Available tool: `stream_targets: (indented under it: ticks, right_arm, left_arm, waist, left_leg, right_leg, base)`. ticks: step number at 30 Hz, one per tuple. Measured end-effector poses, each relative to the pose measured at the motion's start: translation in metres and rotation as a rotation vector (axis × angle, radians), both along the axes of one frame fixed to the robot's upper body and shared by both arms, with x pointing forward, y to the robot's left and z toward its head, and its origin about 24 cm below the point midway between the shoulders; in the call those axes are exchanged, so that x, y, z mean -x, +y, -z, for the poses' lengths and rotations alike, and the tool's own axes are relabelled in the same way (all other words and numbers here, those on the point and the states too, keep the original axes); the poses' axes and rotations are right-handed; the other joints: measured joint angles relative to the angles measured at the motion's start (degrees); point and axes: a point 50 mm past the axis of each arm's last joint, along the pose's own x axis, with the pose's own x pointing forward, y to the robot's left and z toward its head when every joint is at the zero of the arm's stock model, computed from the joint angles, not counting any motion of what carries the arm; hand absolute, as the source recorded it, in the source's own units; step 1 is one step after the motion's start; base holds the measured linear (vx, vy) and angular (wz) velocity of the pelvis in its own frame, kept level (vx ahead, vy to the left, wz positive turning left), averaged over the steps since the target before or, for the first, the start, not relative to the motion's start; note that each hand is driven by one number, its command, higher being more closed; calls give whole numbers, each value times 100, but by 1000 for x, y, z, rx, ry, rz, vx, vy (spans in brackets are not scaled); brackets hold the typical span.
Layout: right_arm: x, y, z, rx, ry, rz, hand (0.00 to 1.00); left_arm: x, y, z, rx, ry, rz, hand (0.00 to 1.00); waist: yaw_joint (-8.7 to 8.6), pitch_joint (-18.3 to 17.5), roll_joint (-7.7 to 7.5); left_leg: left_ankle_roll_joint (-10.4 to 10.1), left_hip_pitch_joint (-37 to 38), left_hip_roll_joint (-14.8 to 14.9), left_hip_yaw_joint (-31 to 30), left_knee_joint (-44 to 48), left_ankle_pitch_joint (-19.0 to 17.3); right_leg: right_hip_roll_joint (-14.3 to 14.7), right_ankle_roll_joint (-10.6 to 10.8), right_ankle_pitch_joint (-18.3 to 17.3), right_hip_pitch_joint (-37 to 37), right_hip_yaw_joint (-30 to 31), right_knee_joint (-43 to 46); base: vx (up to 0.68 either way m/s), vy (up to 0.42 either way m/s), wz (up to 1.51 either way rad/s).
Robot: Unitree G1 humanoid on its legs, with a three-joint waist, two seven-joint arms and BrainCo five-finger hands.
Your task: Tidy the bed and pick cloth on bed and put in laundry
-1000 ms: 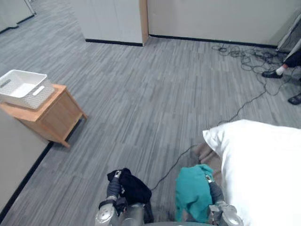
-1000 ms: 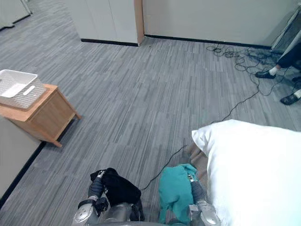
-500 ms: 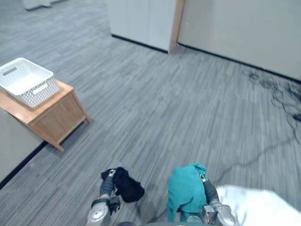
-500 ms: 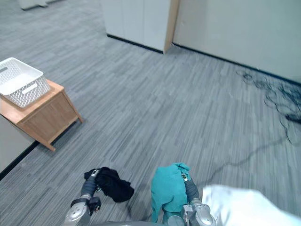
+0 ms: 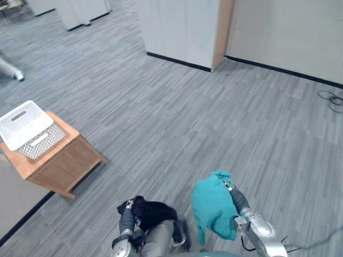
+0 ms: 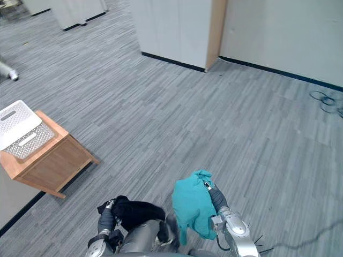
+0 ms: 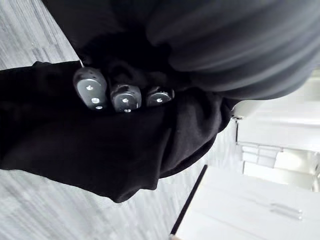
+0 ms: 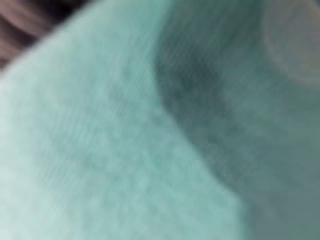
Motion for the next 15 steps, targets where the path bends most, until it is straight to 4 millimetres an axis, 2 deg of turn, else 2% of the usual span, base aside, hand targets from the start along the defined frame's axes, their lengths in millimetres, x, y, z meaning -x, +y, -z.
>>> stream_targets:
  ticks: [1, 2, 3, 4, 5, 6, 7, 8, 10, 11, 12, 13, 14, 15]
  right_arm:
    - [3, -1, 2, 3, 19, 12, 100]
    - [5, -4, 4, 8, 36, 22, 100]
    - [6, -4, 5, 8, 44, 23, 100]
    - [8, 0, 11, -17, 68, 39, 100]
    - [13, 6, 17, -44, 95, 51, 100]
    - [17, 7, 20, -54, 113, 66, 100]
    - [18, 5, 22, -52, 120, 82, 100]
    - [25, -1, 25, -58, 138, 126, 100]
    - [36, -5, 27, -62, 145, 180, 100]
    - [42, -5, 27, -73, 136, 207, 100]
    - [42, -3, 25, -83, 125, 213, 100]
    - [41, 0, 24, -95, 115, 217, 100]
    - [37, 5, 21, -123, 94, 224, 100]
    - [32, 9, 16, -148, 64, 223, 100]
  left_arm:
    - [-2, -2, -1, 10, 1, 2, 100]
    - [-2, -7, 0, 22, 21, -12, 100]
    - [0, -7, 2, 21, 32, -22, 100]
    - [2, 1, 3, -23, 50, -18, 100]
    - [2, 9, 5, -72, 68, 1, 100]
    - [-2, 12, 4, -109, 66, 26, 100]
    - [-4, 11, 5, -120, 68, 35, 100]
    - [-6, 7, 5, -135, 72, 48, 100]
    - [-11, 2, 3, -155, 52, 90, 100]
    - [-16, 3, -1, -182, 25, 105, 100]
    - [-18, 7, -3, -204, 13, 116, 100]
    - [-20, 12, -5, -223, 4, 121, 100]
    - [-23, 19, -7, -251, -10, 122, 100]
    - [-24, 27, -10, -281, -18, 120, 100]
  waist:
    - [45, -100, -39]
    - [72, -213, 107]
    - [83, -287, 204]
    - [73, -387, -58]
    - [-87, -438, -384]
    - [-221, -388, -550]
    - [-237, -360, -546]
    - [-334, -303, -436]
    - [-522, -220, -195]
    - [-528, -237, -61]
    - [-529, -244, -63]
    - [-529, -293, -167]
    - [-514, -266, -263]
    - [-520, -194, -488]
  left_leg:
    - [436, -5, -124, 150, -49, -133]
    - [1083, 37, -100, 21, -44, -234]
    - [1536, 99, -58, -129, -88, -194]
    - [1913, 122, -248, -391, -67, 147]
    - [1982, 247, -544, -740, -171, 117]
    - [1957, 467, -725, -1170, -202, 88]
    - [1958, 619, -778, -1421, -192, 44]
    - [1877, 967, -752, -1960, -208, -49]
    - [1693, 1488, -570, -2855, -261, -211]
    - [1521, 1713, -423, -3415, -351, -314]
    - [1441, 1810, -363, -3633, -409, -357]
    - [1357, 1917, -340, -3808, -491, -402]
    - [1218, 2095, -394, -3946, -570, -510]
    - [1070, 2382, -456, -4063, -565, -788]
  right_leg:
    - [-2, 146, -433, 4, -209, 469]
    - [-20, 335, -755, -330, -343, 1588]
    - [-92, 412, -801, -688, -399, 2594]
    - [-577, 505, -502, -1383, -363, 4364]
    - [-918, 519, 267, -1788, -362, 5324]
    - [-1253, 284, 301, -2056, -374, 5993]
    - [-1369, 106, 119, -2217, -310, 6170]
    - [-1306, 36, -286, -2455, 15, 6079]
    - [-1042, 283, -578, -2763, 768, 5231]
    - [-962, 473, -582, -3162, 1287, 4042]
    - [-941, 648, -404, -3357, 1571, 3153]
    - [-962, 820, -77, -3506, 1837, 2219]
    - [-1140, 1194, 380, -3792, 2065, 1442]
    - [-1336, 1370, 665, -3958, 2155, 1134]
  base:
    - [481, -157, 56]
    - [542, -112, 47]
    - [643, -118, 47]
    - [670, -116, 89]
    - [574, -132, 158]
    - [513, -134, 170]
    - [547, -136, 195]
    - [646, -159, 200]
    - [727, -225, 240]
    - [682, -320, 198]
    - [552, -308, 150]
    - [529, -364, 95]
    - [509, -418, 92]
    - [517, -449, 83]
